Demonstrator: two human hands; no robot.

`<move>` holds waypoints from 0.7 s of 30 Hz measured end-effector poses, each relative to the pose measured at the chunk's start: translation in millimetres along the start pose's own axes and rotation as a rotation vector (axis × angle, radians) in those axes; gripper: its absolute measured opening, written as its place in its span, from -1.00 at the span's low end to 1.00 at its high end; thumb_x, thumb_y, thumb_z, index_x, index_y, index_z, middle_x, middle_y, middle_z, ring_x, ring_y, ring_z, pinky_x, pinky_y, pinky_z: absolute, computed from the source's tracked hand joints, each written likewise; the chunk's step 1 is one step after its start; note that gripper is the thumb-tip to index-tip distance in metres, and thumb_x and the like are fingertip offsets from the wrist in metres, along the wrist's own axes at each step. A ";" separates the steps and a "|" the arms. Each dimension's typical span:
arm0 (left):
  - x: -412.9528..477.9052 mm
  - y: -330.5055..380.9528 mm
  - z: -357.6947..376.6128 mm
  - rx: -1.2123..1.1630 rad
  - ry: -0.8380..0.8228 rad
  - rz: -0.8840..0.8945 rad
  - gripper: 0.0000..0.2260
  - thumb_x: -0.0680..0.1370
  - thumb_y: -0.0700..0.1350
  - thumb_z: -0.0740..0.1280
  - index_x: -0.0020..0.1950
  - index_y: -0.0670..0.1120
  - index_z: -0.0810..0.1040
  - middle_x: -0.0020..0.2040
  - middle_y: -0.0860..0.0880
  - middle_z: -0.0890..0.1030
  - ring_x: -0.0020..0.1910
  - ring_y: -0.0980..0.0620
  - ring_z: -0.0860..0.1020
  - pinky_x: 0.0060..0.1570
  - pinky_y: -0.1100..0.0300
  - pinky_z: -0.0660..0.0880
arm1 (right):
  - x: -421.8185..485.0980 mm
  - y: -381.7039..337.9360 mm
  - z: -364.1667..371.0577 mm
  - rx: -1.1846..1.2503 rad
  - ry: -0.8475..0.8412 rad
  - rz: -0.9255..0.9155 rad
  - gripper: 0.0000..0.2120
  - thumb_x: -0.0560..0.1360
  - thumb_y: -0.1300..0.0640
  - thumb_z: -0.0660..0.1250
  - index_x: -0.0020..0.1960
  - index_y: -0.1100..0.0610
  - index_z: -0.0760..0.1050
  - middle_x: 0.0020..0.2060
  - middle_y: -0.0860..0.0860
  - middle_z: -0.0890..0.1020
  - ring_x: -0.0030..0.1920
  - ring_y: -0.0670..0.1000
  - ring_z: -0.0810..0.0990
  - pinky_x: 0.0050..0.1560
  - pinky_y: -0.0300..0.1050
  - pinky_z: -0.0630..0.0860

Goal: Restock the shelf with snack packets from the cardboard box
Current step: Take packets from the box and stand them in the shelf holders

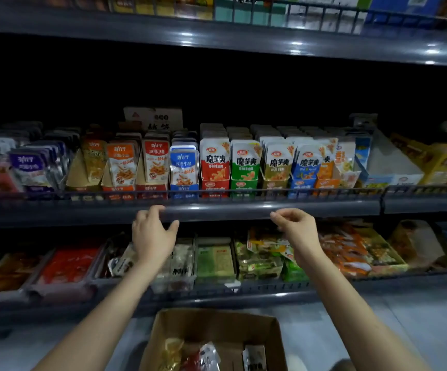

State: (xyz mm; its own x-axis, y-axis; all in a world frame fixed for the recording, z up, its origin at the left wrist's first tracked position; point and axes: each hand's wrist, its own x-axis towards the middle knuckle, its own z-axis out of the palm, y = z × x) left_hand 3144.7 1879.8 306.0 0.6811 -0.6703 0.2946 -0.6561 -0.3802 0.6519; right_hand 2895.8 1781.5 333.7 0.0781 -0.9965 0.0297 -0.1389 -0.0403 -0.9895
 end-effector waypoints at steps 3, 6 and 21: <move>-37.5 -28.9 -4.4 0.042 -0.058 -0.019 -0.67 0.50 -0.05 0.40 0.23 -0.12 0.50 0.17 -0.20 0.50 0.16 -0.21 0.46 0.14 -0.02 0.40 | -36.1 26.0 -4.3 -0.038 -0.080 0.089 -0.90 0.49 0.16 0.41 -0.19 0.14 0.57 -0.36 -0.03 0.56 -0.31 -0.08 0.50 -0.29 -0.24 0.43; -77.5 -69.4 2.6 0.068 -0.099 -0.030 -0.71 0.47 -0.11 0.42 0.16 -0.16 0.54 0.10 -0.23 0.52 0.11 -0.25 0.48 0.08 -0.03 0.43 | -68.2 66.5 -5.2 -0.060 -0.157 0.159 -0.90 0.52 0.20 0.37 -0.17 0.17 0.55 -0.36 -0.02 0.55 -0.32 -0.08 0.49 -0.28 -0.24 0.44; -203.6 -211.7 79.3 0.254 -0.383 -0.268 -0.66 0.51 -0.04 0.36 0.23 -0.17 0.51 0.11 -0.23 0.54 0.10 -0.22 0.48 0.06 -0.01 0.42 | -156.9 282.1 38.8 -0.280 -0.341 0.598 -0.92 0.49 0.32 0.36 -0.18 0.22 0.55 -0.37 -0.01 0.56 -0.37 -0.10 0.49 -0.37 -0.29 0.41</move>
State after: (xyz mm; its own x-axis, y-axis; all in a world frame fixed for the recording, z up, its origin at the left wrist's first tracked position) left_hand 3119.1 2046.3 52.6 0.6993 -0.6952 -0.1663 -0.5658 -0.6805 0.4656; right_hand 2882.7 1929.3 44.4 0.2065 -0.7778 -0.5936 -0.4966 0.4395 -0.7485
